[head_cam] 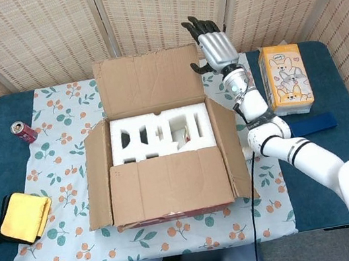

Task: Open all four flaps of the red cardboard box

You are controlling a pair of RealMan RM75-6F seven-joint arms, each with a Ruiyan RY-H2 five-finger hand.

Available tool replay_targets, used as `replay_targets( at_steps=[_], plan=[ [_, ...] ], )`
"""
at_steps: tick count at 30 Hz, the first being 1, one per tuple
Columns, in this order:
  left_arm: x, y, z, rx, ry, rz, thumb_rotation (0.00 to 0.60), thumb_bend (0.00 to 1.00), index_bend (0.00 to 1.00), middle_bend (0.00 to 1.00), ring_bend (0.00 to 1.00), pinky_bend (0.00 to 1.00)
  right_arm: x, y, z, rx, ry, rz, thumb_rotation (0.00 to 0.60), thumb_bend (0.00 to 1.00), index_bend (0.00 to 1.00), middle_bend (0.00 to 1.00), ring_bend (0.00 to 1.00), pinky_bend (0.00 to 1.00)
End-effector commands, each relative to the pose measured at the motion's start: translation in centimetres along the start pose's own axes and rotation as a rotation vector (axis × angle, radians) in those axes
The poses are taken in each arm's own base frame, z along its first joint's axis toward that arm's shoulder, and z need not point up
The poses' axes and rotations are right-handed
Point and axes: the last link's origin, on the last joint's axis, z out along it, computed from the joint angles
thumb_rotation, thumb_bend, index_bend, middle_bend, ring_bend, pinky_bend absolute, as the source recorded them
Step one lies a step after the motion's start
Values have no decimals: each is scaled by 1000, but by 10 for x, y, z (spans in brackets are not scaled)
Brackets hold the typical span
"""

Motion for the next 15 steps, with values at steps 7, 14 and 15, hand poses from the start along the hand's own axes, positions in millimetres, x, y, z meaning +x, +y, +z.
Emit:
replay_targets(
  at_steps=[7,14,15],
  plan=[
    [-1,-3,1,19,6,13,600,321,0,14,0,7,-15,2,-22,86,-164,133,600,379,0,0,0,0],
    [-5,-2,3,33,40,73,600,321,0,13,0,7,7,-1,-83,153,-357,364,600,379,0,0,0,1],
    [-5,-2,4,37,40,76,600,321,0,12,0,7,9,0,-88,153,-374,390,600,379,0,0,0,8]
  ],
)
